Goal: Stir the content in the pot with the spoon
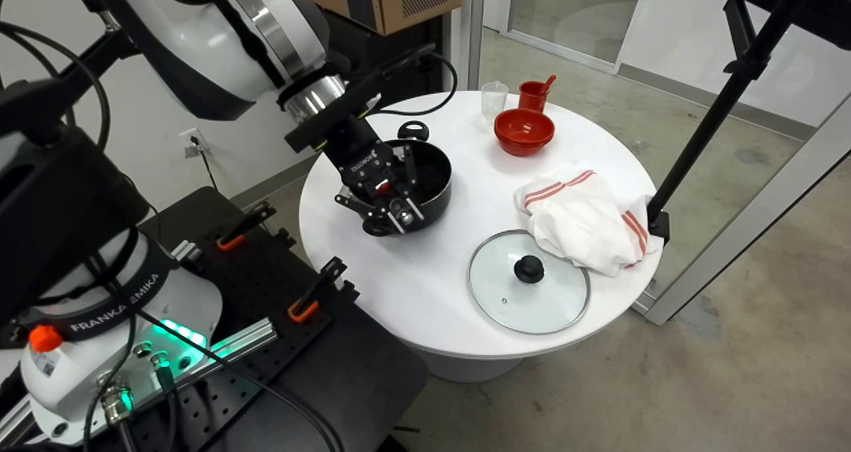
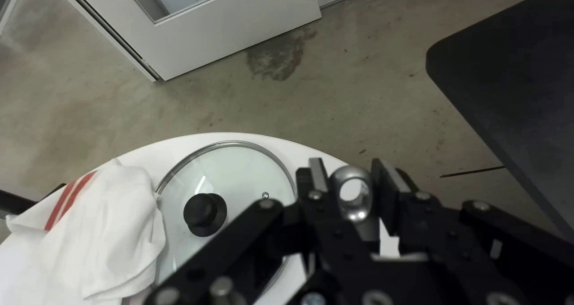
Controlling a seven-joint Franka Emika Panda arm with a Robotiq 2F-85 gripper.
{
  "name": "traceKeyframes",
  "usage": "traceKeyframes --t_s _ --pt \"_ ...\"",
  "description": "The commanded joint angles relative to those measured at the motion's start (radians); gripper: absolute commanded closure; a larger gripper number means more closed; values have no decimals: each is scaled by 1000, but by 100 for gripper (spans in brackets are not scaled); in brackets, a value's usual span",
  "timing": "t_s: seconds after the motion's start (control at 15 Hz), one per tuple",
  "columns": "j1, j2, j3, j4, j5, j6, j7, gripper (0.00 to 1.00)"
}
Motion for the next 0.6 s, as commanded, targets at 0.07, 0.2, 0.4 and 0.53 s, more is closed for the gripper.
traceKeyframes --t_s 0.07,0.2,0.4,0.53 --pt "29 45 20 2 -12 23 -2 93" --pt "42 66 34 5 -11 33 6 93" --pt "62 93 54 9 -22 28 39 93" --pt "76 113 67 10 -37 23 77 93"
